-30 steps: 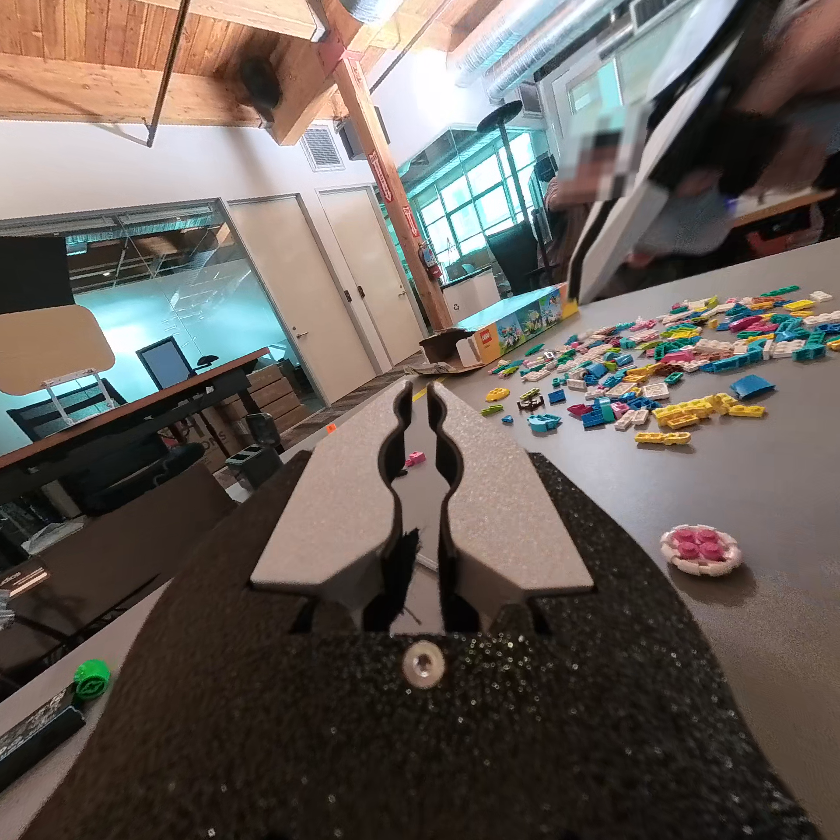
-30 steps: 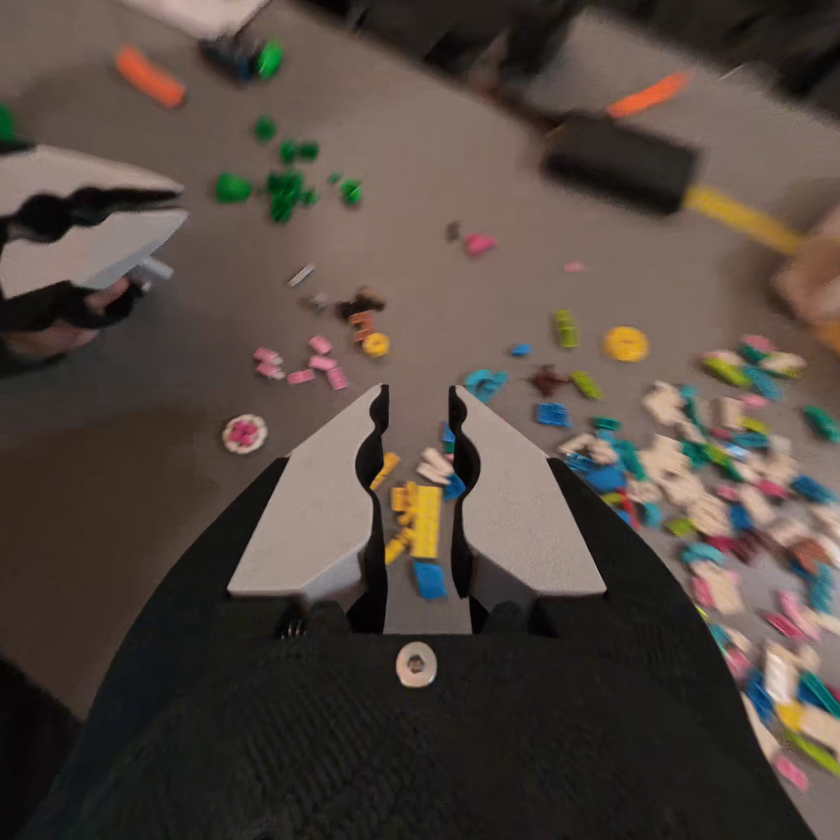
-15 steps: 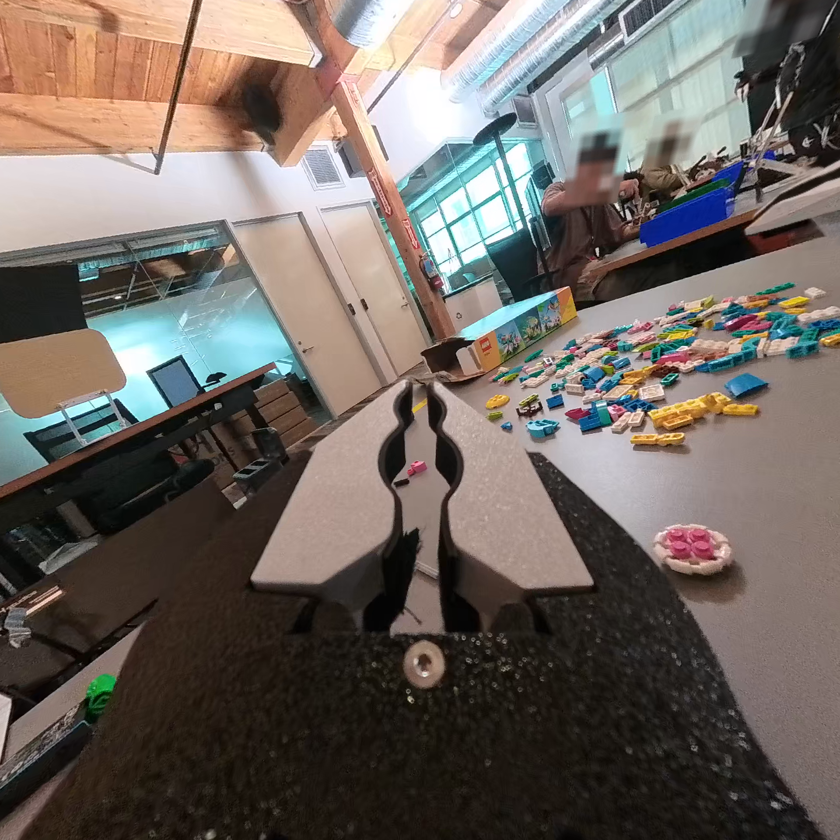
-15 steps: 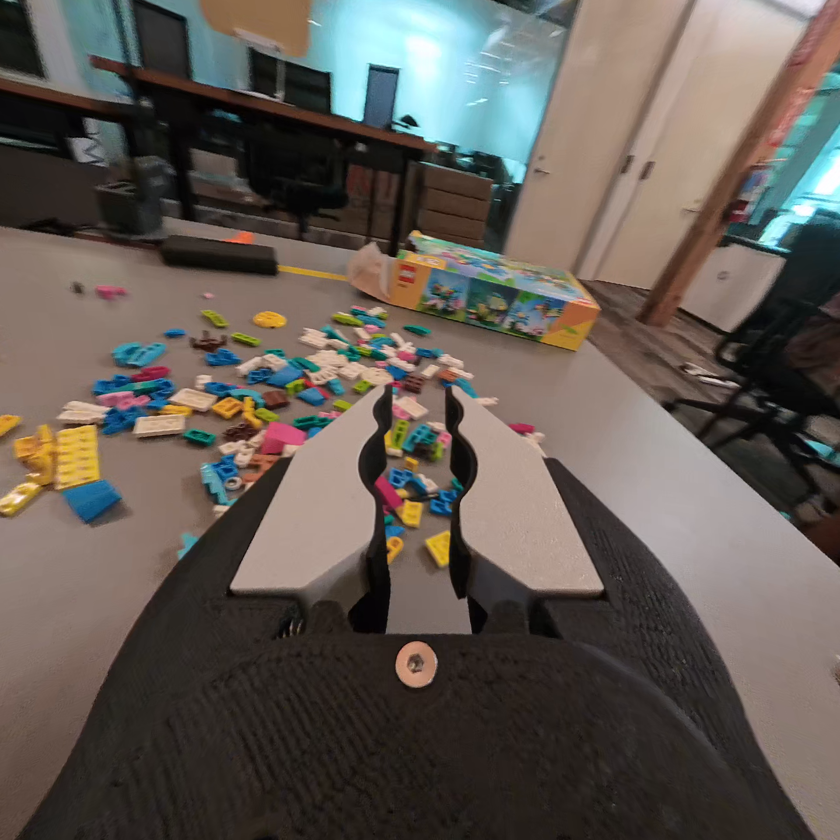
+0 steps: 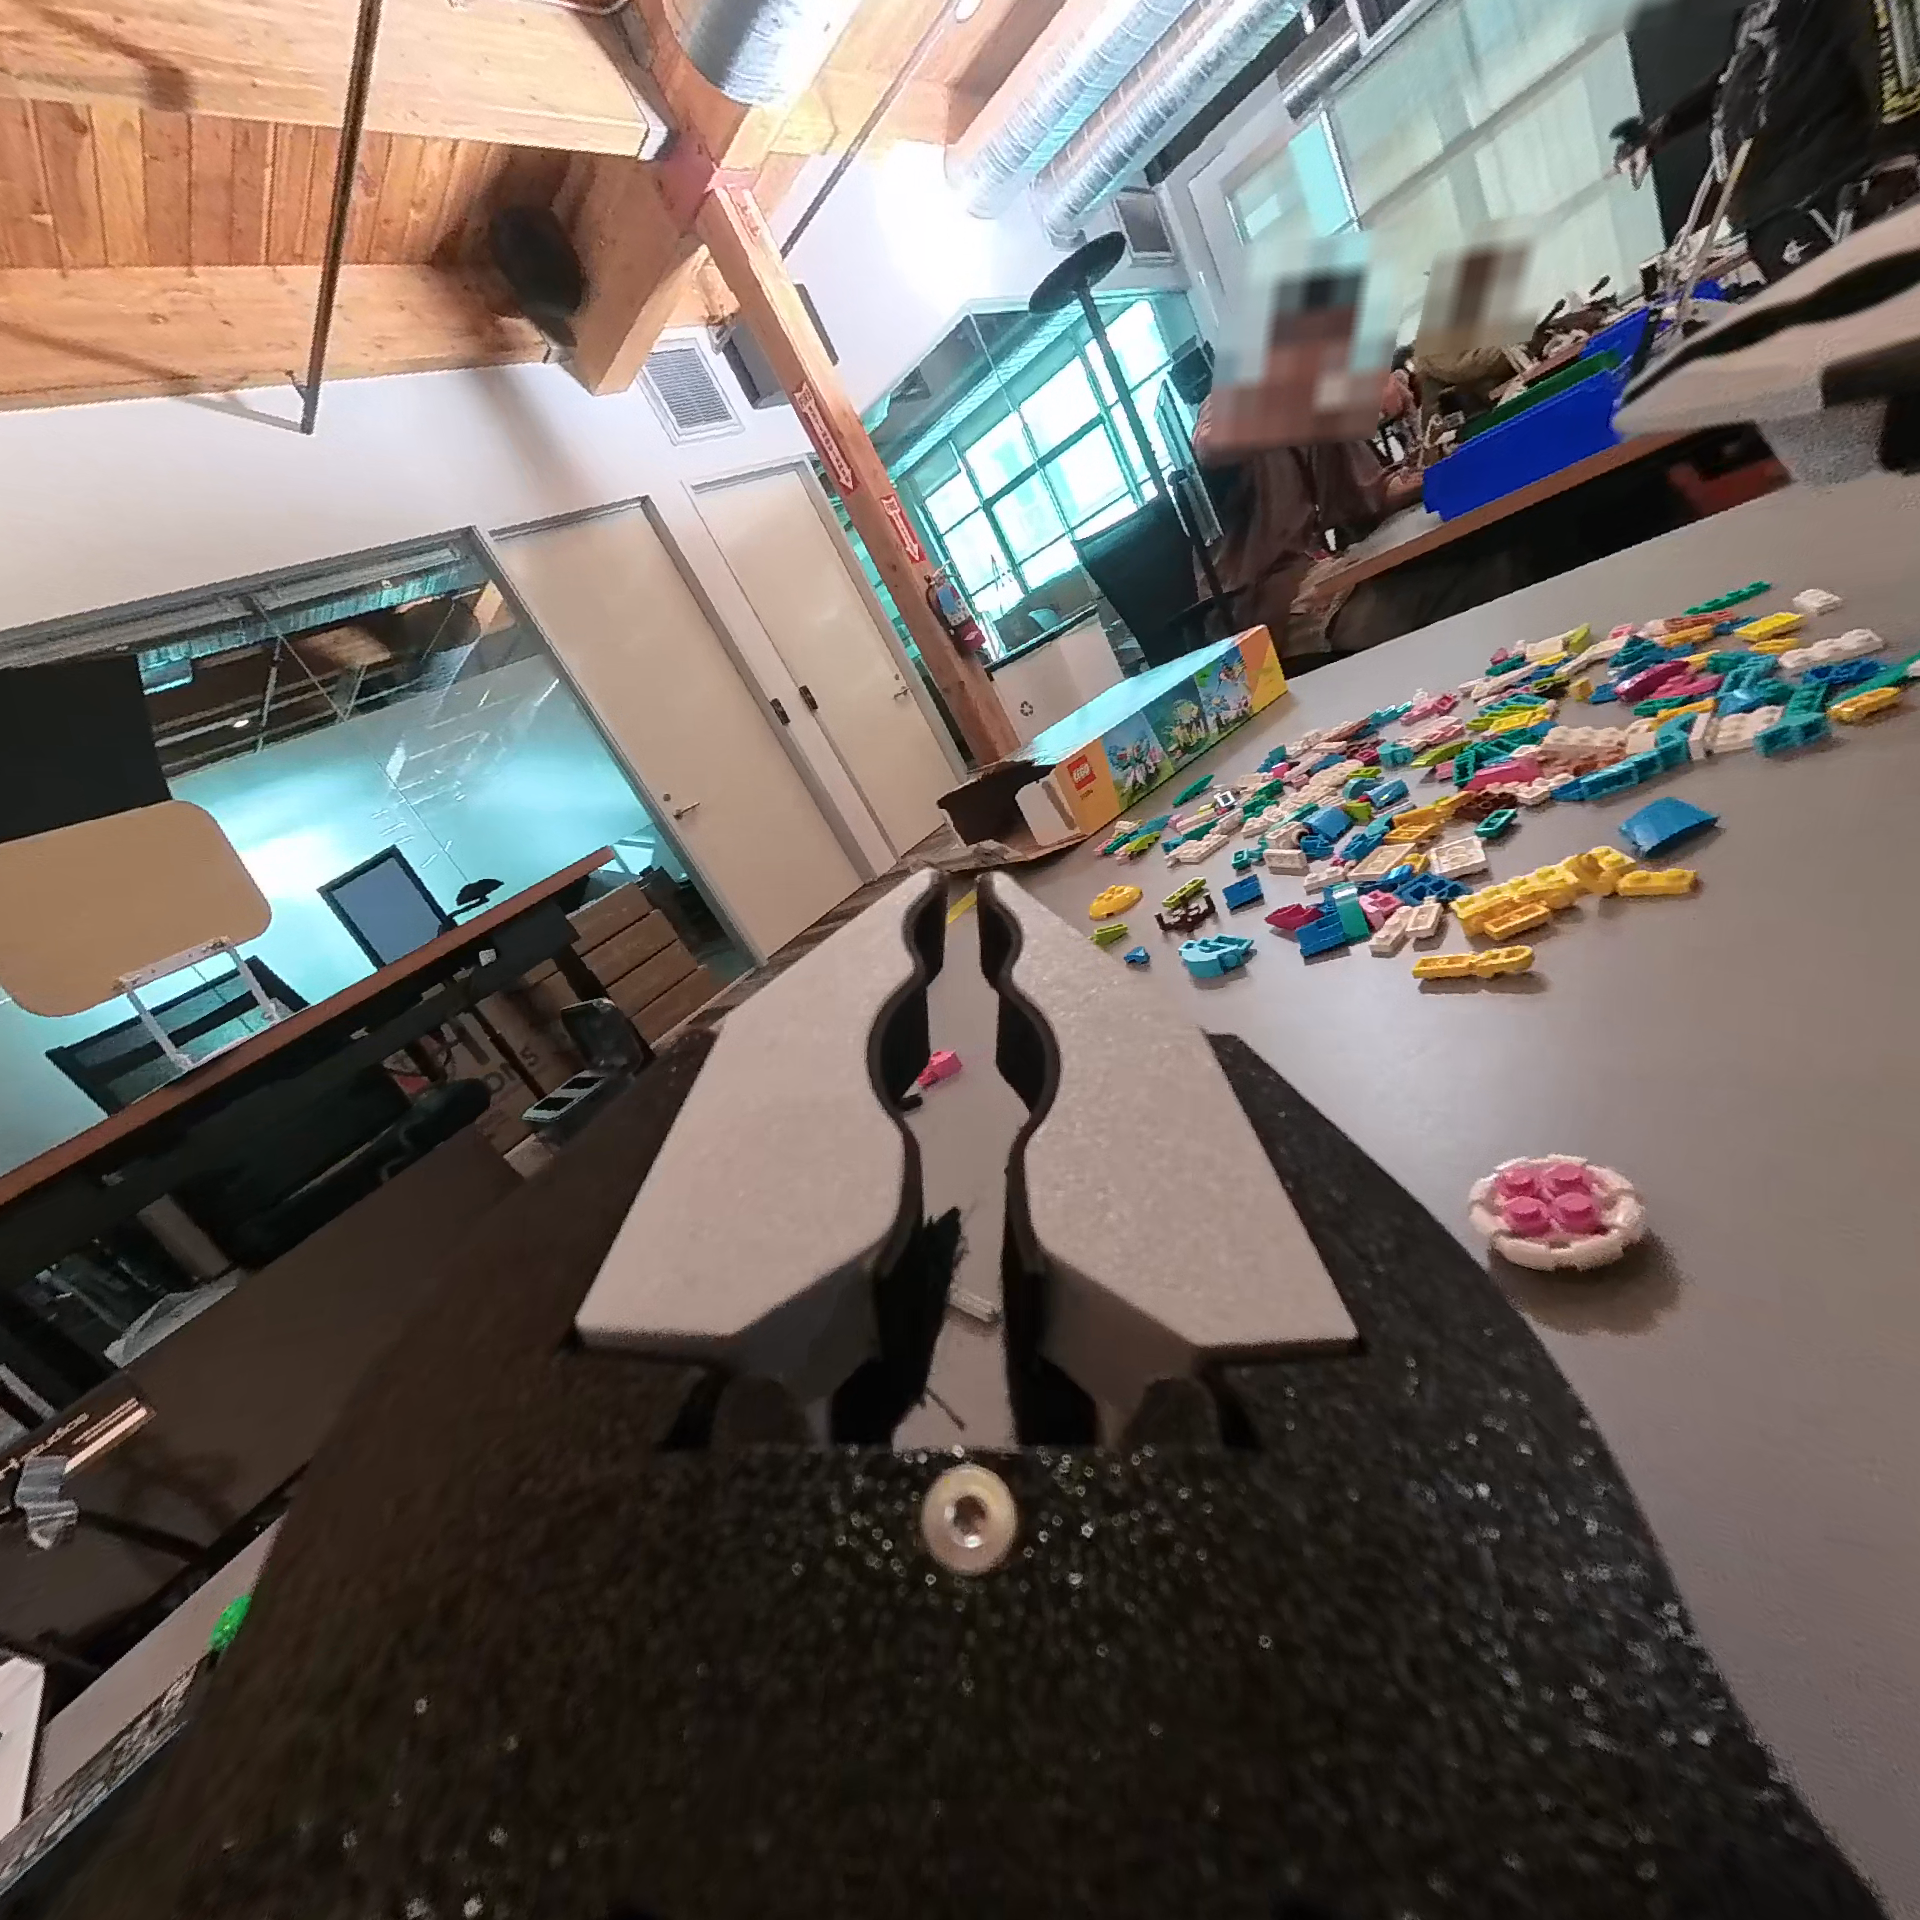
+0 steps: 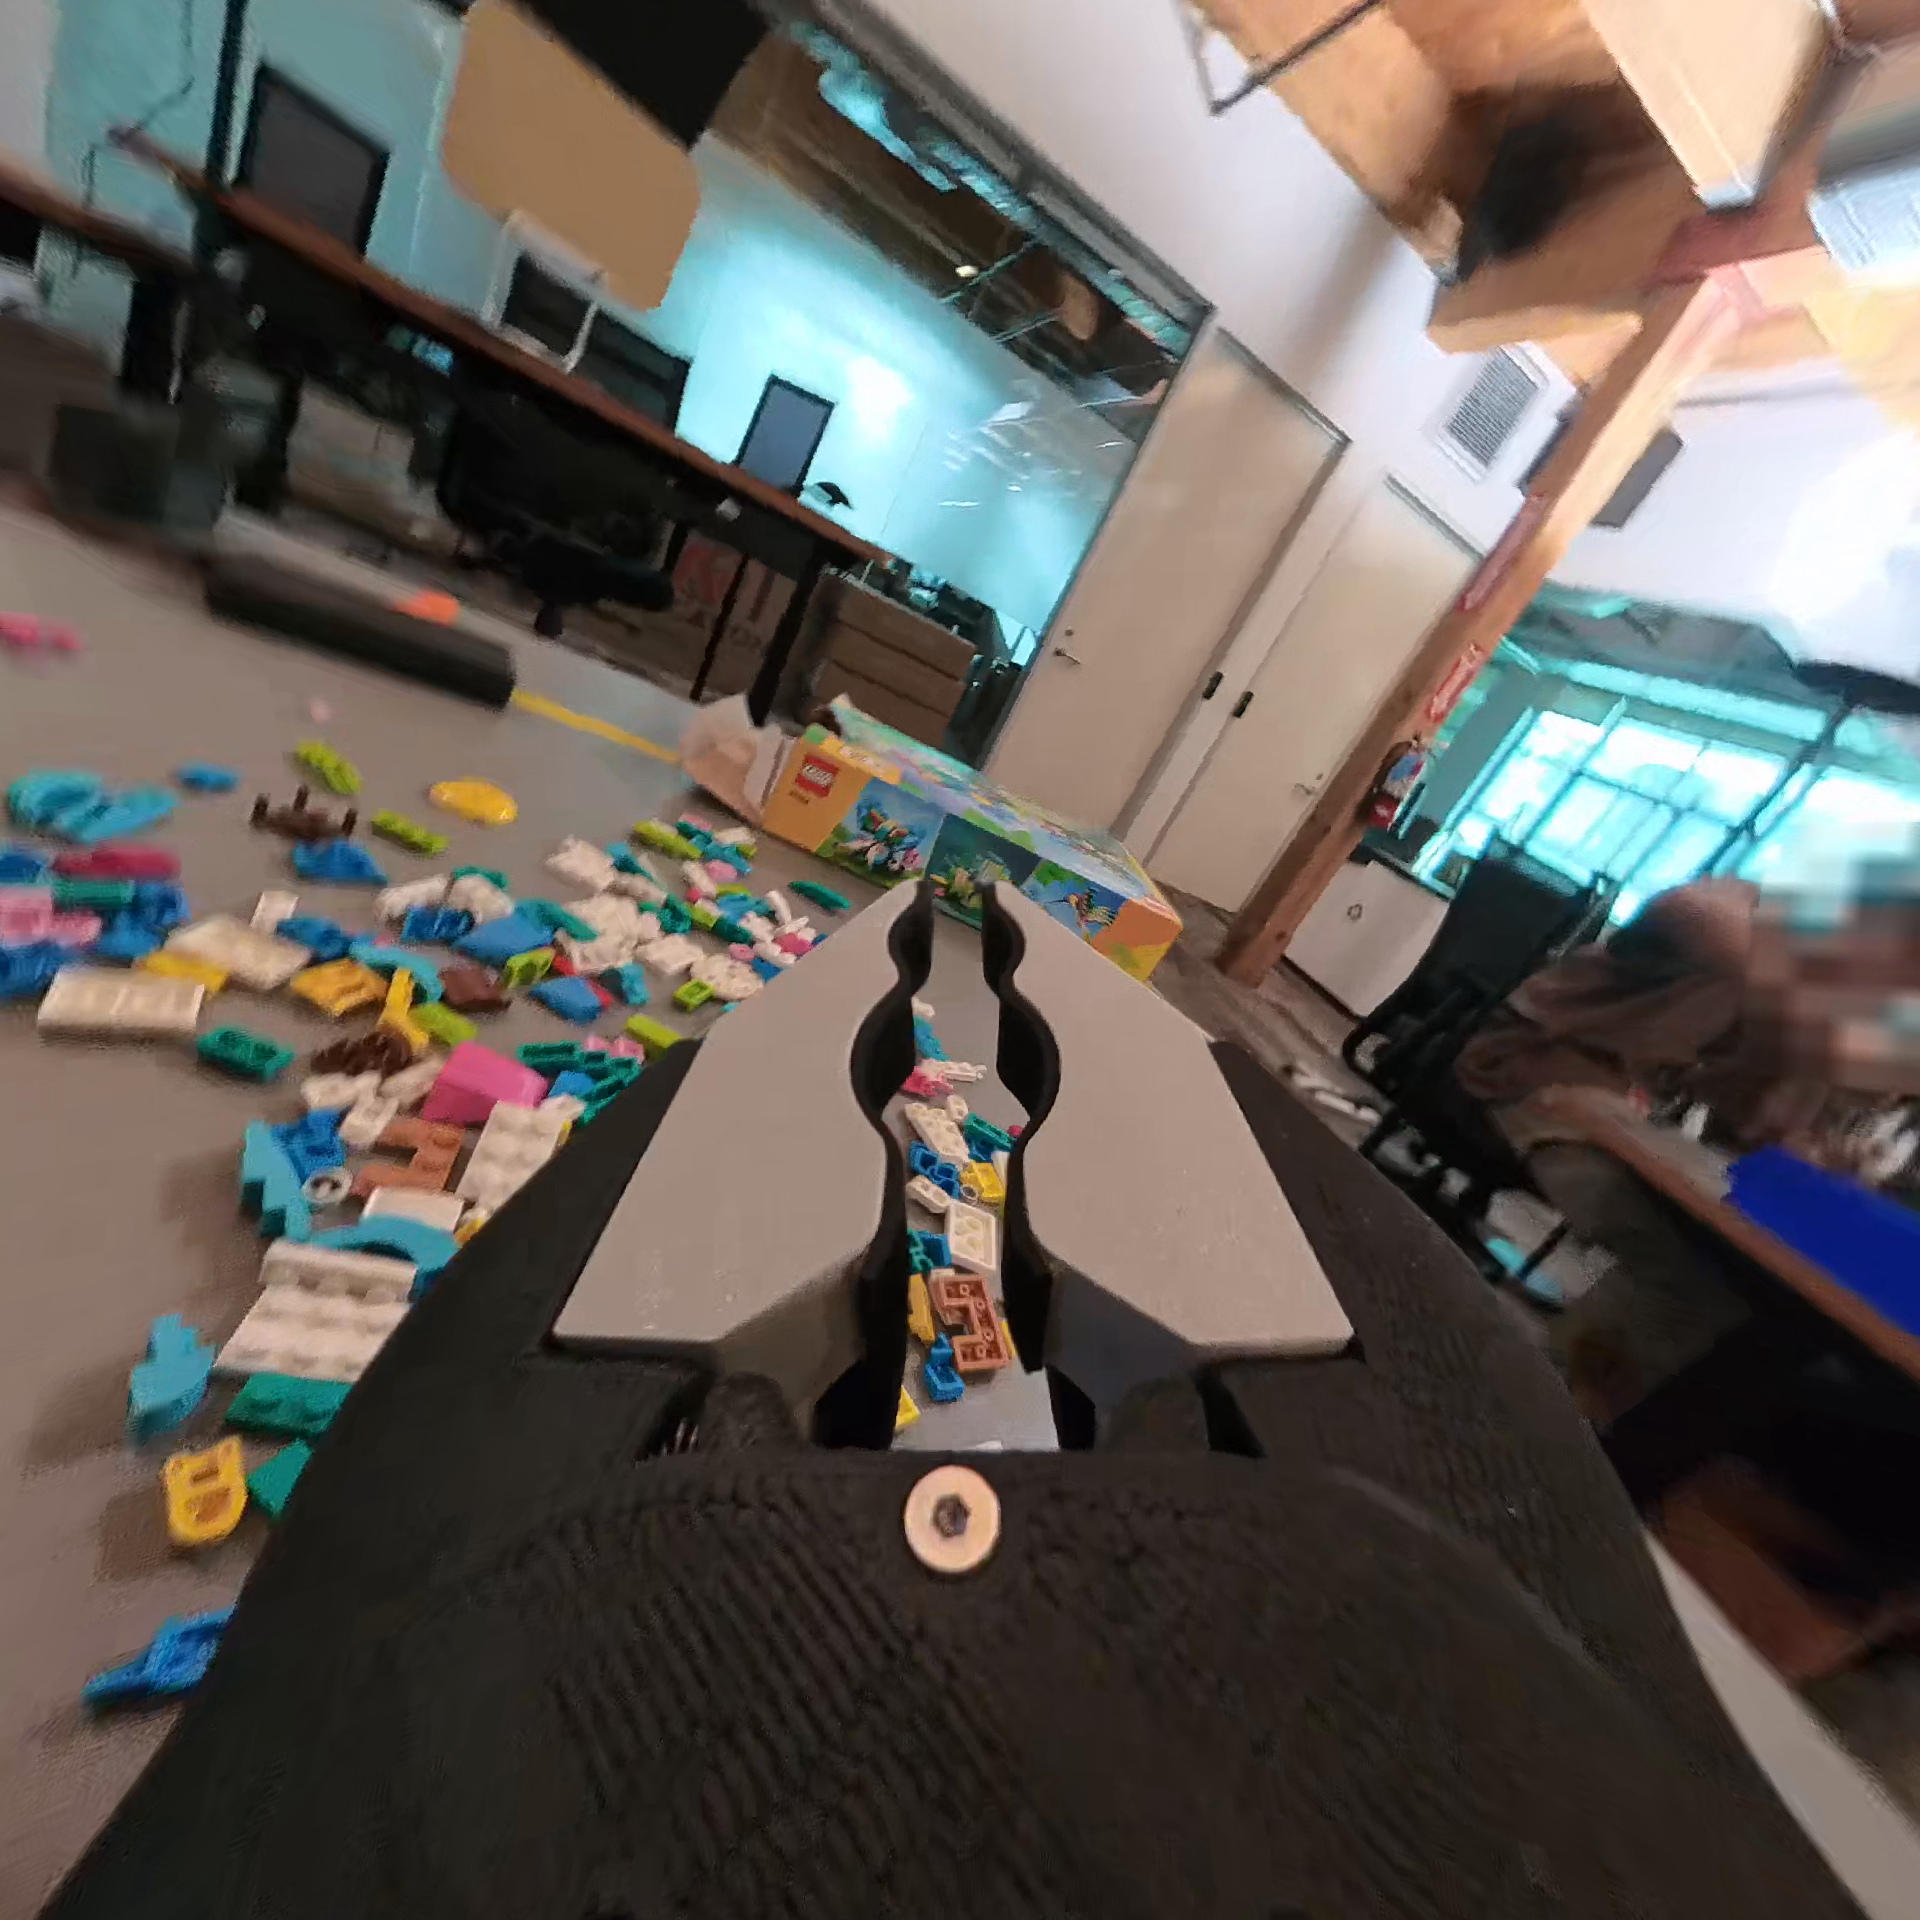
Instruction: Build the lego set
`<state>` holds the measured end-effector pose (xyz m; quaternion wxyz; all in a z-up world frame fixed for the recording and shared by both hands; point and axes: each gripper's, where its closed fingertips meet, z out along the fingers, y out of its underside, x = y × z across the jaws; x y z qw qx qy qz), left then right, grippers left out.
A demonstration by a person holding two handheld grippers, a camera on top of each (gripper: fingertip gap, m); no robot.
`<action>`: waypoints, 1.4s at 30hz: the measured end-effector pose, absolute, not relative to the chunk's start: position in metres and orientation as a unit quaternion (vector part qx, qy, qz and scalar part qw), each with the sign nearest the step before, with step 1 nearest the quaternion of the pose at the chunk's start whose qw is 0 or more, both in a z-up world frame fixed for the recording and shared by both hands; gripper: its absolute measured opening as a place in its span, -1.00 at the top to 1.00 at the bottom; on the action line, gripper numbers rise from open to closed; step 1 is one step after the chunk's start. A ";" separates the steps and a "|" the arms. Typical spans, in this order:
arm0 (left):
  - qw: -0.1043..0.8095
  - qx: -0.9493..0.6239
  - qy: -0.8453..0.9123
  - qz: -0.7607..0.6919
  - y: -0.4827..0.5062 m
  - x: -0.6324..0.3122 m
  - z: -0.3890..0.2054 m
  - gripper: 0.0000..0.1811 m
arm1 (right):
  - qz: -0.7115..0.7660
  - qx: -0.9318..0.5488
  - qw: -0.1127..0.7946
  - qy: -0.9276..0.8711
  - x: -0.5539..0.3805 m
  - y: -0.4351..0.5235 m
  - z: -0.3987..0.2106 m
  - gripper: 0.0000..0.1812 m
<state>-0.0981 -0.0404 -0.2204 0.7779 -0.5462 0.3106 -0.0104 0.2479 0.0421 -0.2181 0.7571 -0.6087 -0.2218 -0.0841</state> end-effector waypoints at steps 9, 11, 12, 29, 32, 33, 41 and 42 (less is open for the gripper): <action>0.774 -0.547 0.319 -0.011 -0.041 -0.096 -0.223 1.00 | -0.062 -0.624 0.762 -0.162 0.277 0.045 -0.215 0.93; 0.773 -0.548 0.320 -0.013 -0.041 -0.095 -0.223 1.00 | -0.065 -0.625 0.760 -0.166 0.275 0.046 -0.217 0.94; 0.772 -0.548 0.320 -0.013 -0.041 -0.095 -0.223 1.00 | -0.067 -0.626 0.758 -0.170 0.274 0.046 -0.218 0.94; 0.770 -0.548 0.327 -0.013 -0.042 -0.094 -0.225 1.00 | -0.068 -0.627 0.770 -0.096 0.312 0.046 -0.212 0.95; 0.770 -0.548 0.327 -0.013 -0.042 -0.094 -0.225 1.00 | -0.050 -0.635 0.767 -0.073 0.318 0.048 -0.214 0.95; 0.770 -0.548 0.327 -0.013 -0.042 -0.094 -0.225 1.00 | -0.049 -0.635 0.768 -0.070 0.319 0.048 -0.214 0.95; 0.769 -0.548 0.329 -0.013 -0.042 -0.093 -0.225 1.00 | -0.054 -0.636 0.766 -0.080 0.315 0.049 -0.215 0.95; 0.769 -0.548 0.329 -0.013 -0.042 -0.093 -0.225 1.00 | -0.054 -0.636 0.765 -0.082 0.314 0.049 -0.216 0.95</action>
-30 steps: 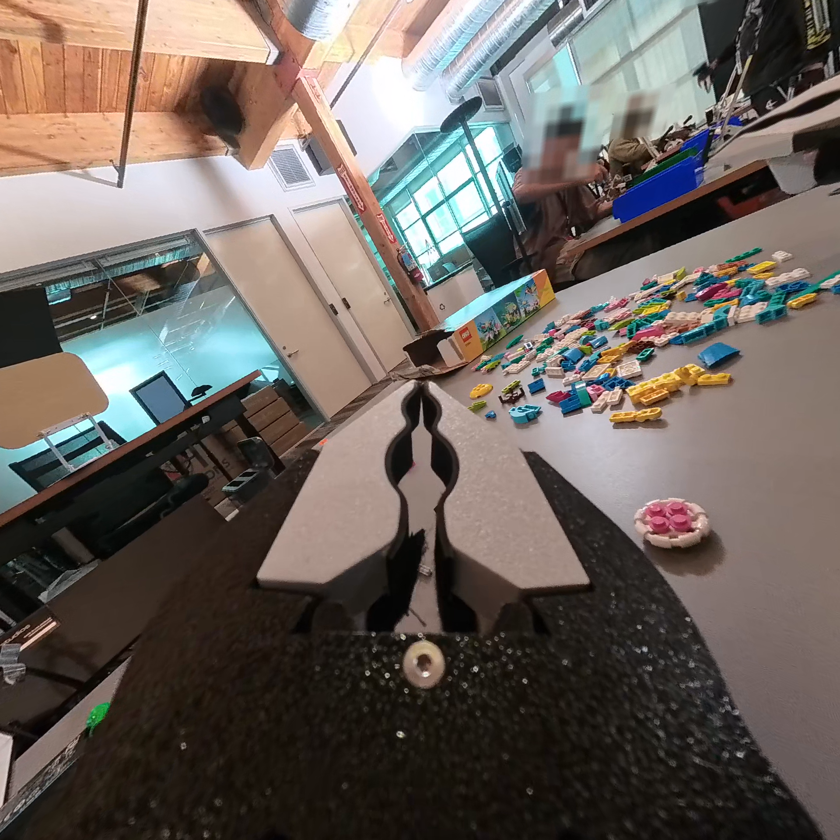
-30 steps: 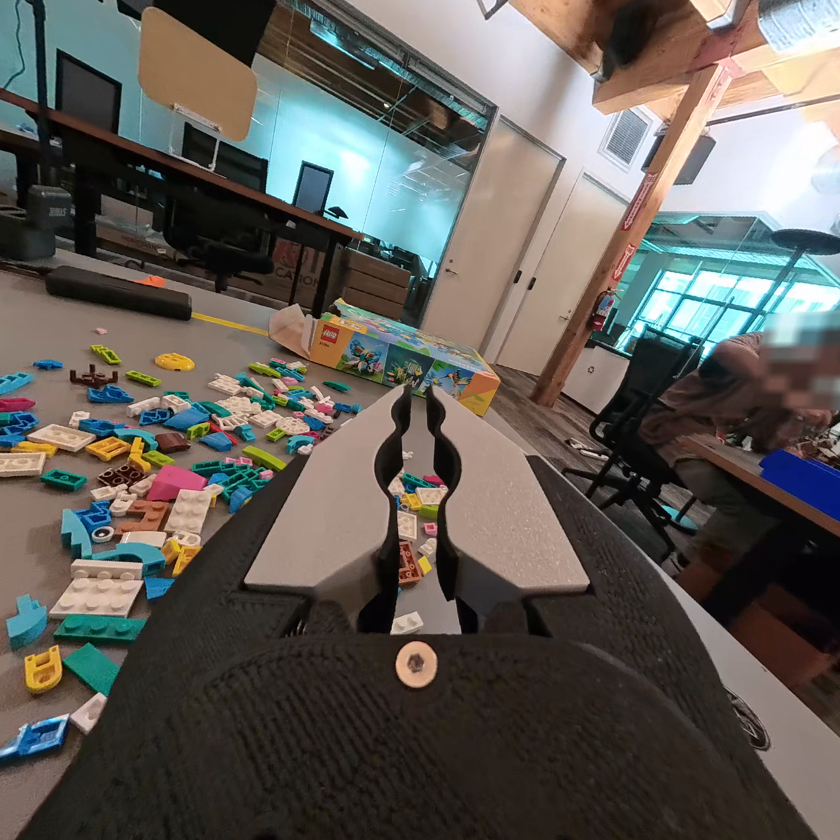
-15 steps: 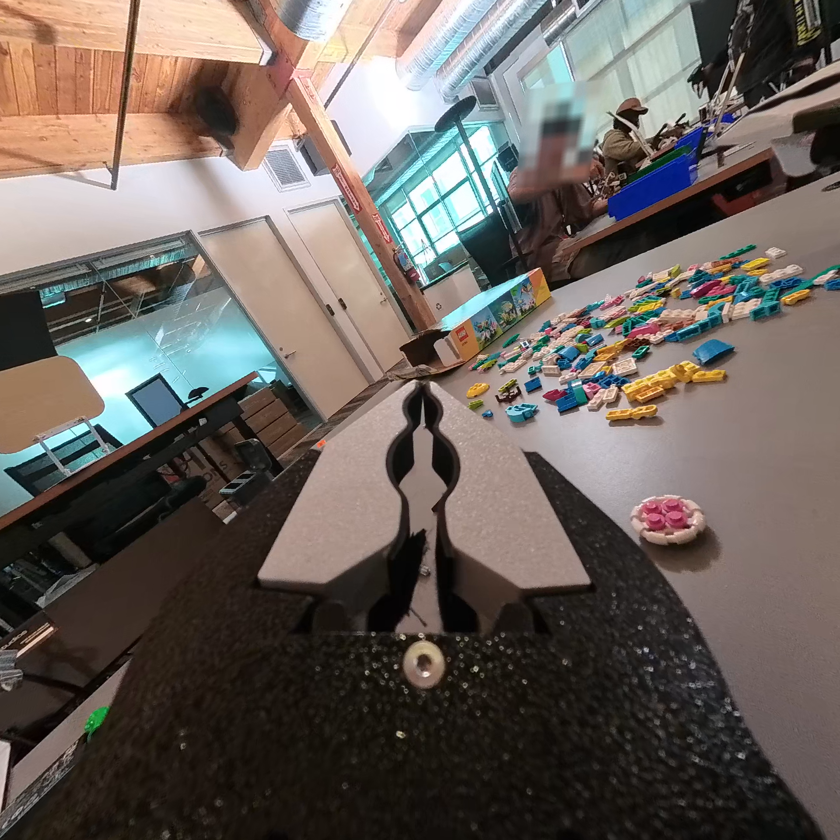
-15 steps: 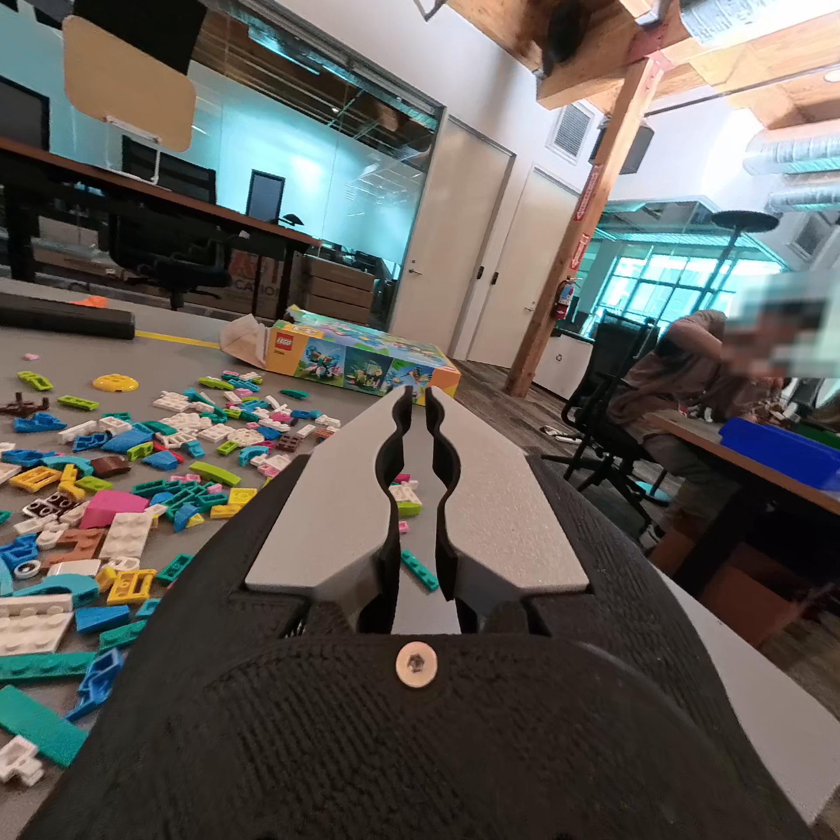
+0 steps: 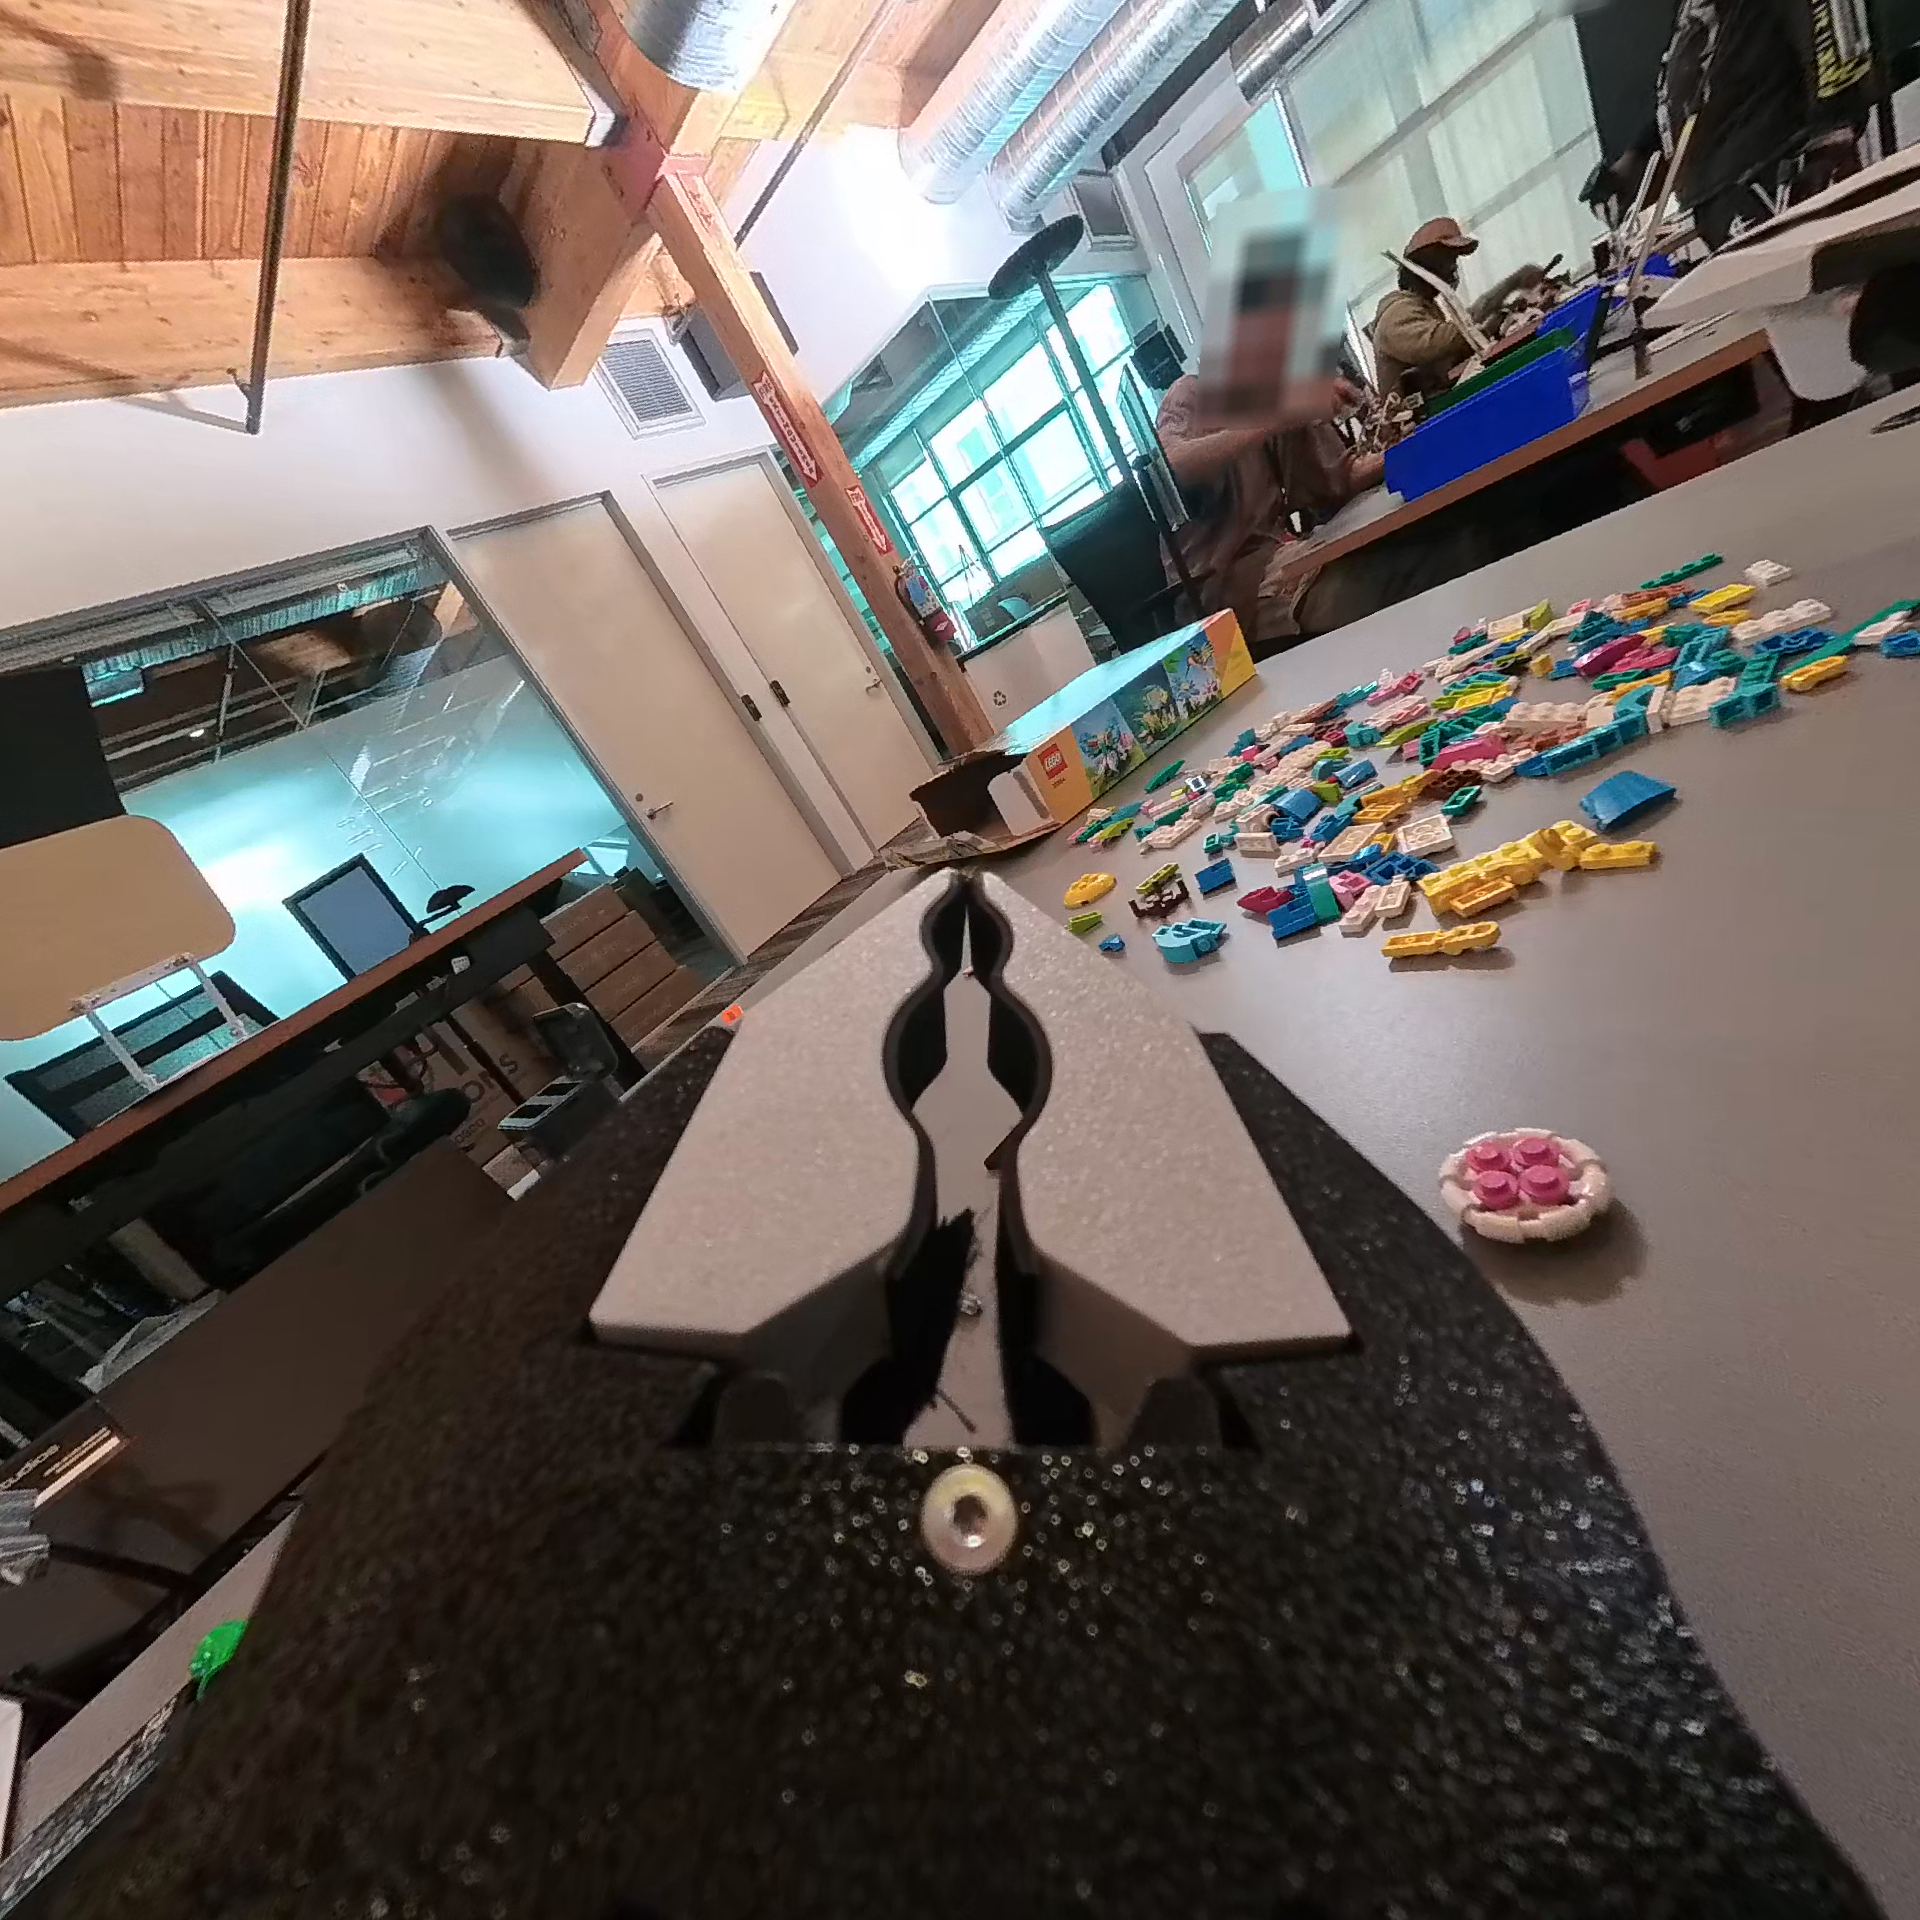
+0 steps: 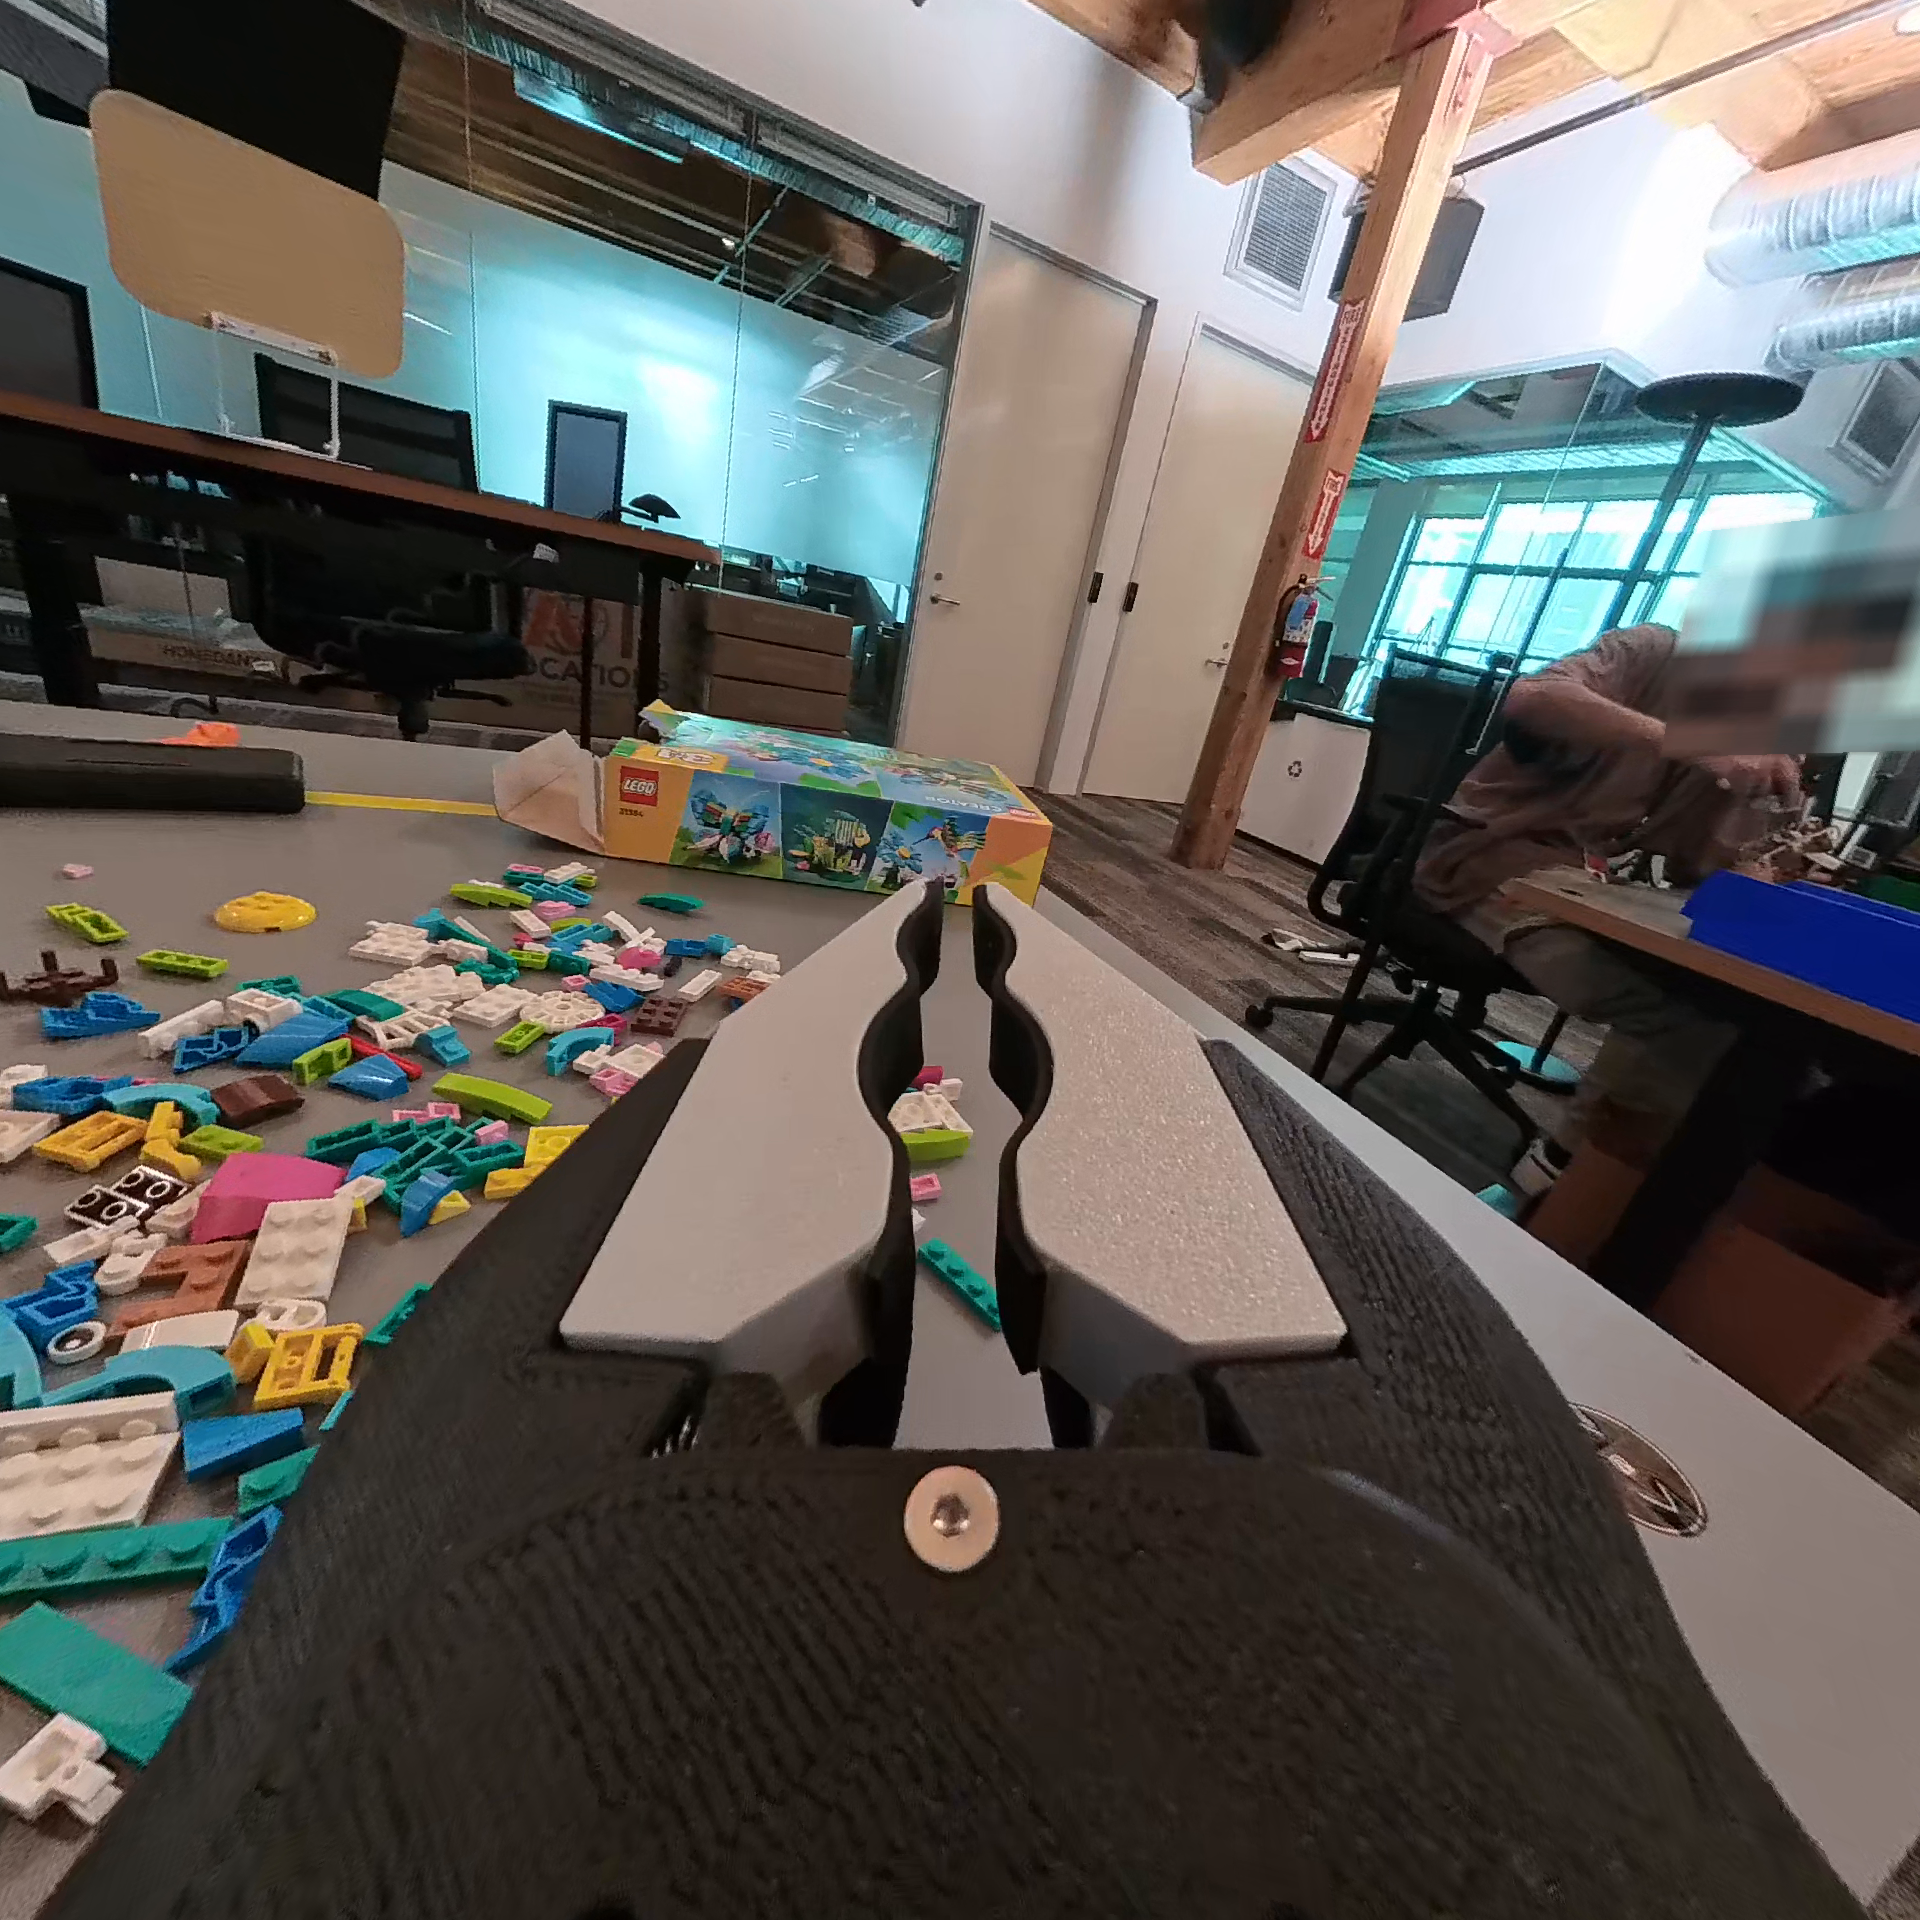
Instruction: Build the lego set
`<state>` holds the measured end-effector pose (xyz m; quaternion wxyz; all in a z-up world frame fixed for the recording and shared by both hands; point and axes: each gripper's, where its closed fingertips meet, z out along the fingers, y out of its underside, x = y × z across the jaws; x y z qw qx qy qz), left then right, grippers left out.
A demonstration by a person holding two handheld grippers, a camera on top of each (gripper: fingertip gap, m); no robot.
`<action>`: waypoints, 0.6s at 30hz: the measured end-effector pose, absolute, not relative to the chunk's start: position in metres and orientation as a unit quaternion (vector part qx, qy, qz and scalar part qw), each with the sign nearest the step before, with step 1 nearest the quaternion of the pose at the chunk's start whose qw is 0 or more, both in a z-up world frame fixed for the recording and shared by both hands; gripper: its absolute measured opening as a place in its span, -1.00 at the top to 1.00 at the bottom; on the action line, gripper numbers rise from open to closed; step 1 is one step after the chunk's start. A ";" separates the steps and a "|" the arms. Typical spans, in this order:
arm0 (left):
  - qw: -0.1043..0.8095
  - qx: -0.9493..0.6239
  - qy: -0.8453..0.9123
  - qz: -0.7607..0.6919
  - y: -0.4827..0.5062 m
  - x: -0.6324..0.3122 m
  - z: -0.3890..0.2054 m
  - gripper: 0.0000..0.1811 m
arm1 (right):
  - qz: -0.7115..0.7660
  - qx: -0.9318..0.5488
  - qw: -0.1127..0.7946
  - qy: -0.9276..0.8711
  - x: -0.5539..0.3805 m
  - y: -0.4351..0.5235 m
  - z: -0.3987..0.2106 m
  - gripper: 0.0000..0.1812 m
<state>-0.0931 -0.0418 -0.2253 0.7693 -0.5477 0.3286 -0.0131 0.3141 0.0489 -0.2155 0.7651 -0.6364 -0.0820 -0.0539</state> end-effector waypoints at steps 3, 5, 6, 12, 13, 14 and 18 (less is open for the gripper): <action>0.769 -0.548 0.328 -0.013 -0.042 -0.093 -0.225 1.00 | -0.052 -0.639 0.763 -0.085 0.312 0.050 -0.217 0.95; 0.770 -0.548 0.327 -0.013 -0.042 -0.094 -0.225 1.00 | -0.050 -0.641 0.761 -0.087 0.311 0.050 -0.219 0.95; 0.770 -0.548 0.326 -0.013 -0.042 -0.094 -0.225 1.00 | -0.050 -0.642 0.760 -0.089 0.310 0.051 -0.219 0.95; 0.772 -0.552 0.315 -0.021 -0.040 -0.097 -0.224 1.00 | -0.057 -0.642 0.757 -0.108 0.304 0.051 -0.220 0.95; 0.772 -0.553 0.314 -0.021 -0.040 -0.098 -0.224 1.00 | -0.059 -0.642 0.757 -0.110 0.303 0.051 -0.220 0.95; 0.772 -0.553 0.313 -0.022 -0.040 -0.098 -0.224 1.00 | -0.060 -0.641 0.756 -0.114 0.302 0.051 -0.221 0.95; 0.771 -0.553 0.314 -0.021 -0.040 -0.097 -0.224 1.00 | -0.066 -0.642 0.753 -0.128 0.297 0.052 -0.222 0.95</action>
